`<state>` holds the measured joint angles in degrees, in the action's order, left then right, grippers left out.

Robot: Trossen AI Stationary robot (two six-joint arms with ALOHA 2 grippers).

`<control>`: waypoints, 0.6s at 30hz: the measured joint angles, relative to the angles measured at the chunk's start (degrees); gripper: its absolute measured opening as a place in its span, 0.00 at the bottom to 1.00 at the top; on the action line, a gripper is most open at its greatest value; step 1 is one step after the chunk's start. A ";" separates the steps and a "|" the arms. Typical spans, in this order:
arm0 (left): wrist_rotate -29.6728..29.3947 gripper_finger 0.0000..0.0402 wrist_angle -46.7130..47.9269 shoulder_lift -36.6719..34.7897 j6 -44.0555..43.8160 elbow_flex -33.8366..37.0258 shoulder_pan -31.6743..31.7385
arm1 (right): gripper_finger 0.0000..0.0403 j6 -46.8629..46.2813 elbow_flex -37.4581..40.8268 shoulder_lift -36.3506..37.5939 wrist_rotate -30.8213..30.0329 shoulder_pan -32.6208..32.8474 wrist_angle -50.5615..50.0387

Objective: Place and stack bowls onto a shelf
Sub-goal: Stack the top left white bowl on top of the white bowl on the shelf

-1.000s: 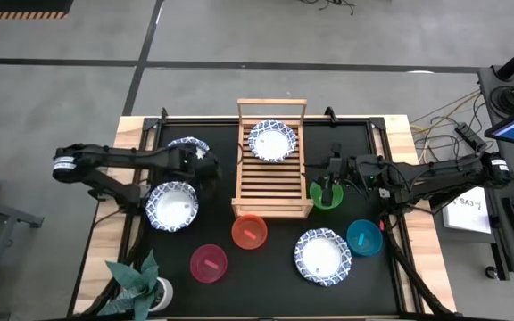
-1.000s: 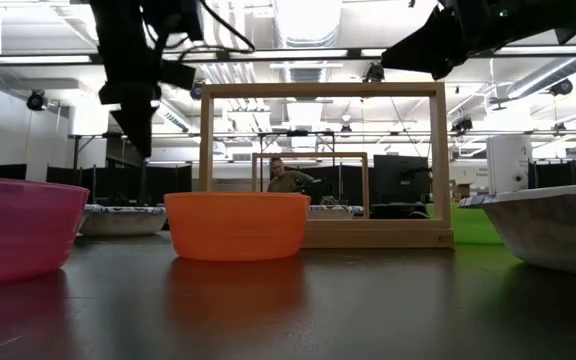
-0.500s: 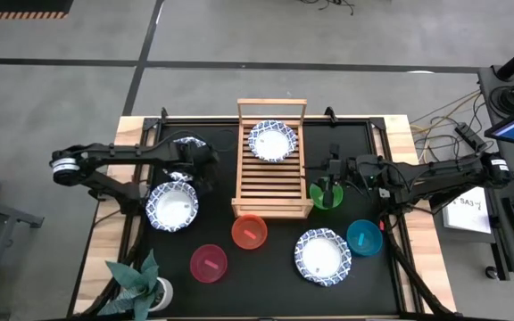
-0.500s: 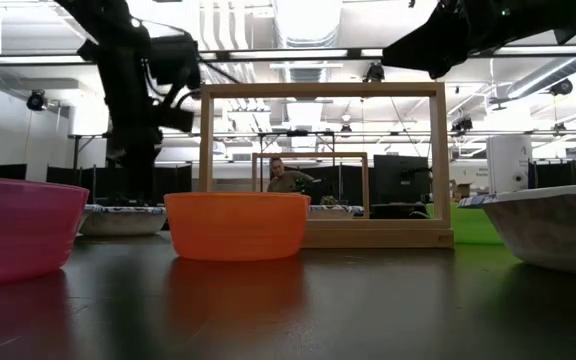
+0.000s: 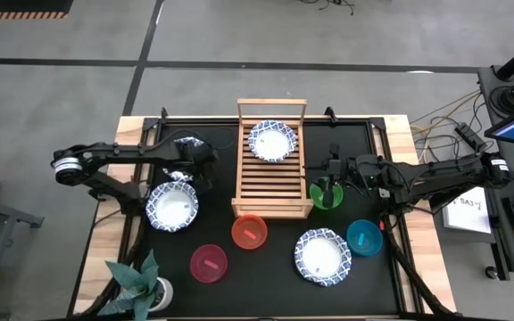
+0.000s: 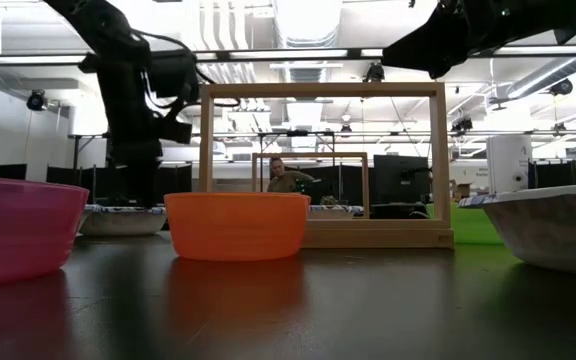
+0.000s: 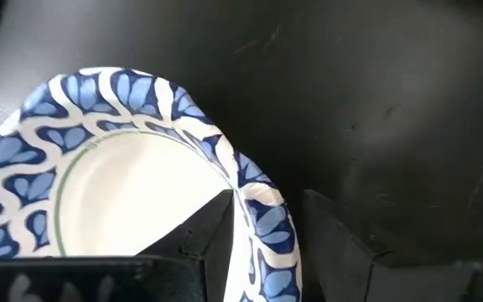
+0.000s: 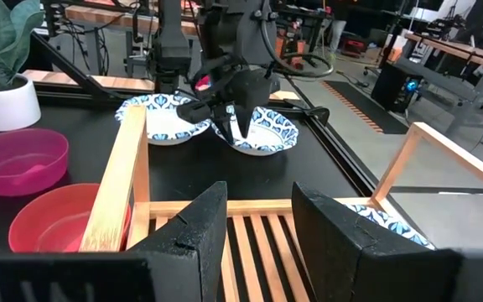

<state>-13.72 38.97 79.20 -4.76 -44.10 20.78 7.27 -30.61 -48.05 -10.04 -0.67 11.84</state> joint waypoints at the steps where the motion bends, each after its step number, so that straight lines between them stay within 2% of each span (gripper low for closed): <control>1: 0.00 0.31 0.01 0.57 -0.27 0.00 0.00 | 0.32 0.02 0.00 0.00 -0.02 0.00 0.01; 9: -0.76 0.29 -0.41 5.00 -1.43 0.02 -0.04 | 0.32 0.20 0.00 -0.02 -0.02 0.00 0.02; 12: -0.93 0.21 -0.40 5.99 -1.34 0.02 -0.09 | 0.32 0.24 0.00 -0.02 -0.02 0.00 0.00; 16: -1.81 0.05 -0.46 5.56 -0.45 -0.02 -0.09 | 0.32 0.24 0.00 -0.02 -0.02 0.00 0.00; 18: -1.66 0.02 -0.37 4.69 -0.44 -0.01 -0.08 | 0.32 0.24 0.00 -0.02 -0.02 0.00 0.01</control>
<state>-15.37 38.60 83.89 -5.20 -44.10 20.70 7.51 -30.61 -48.07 -10.07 -0.67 11.85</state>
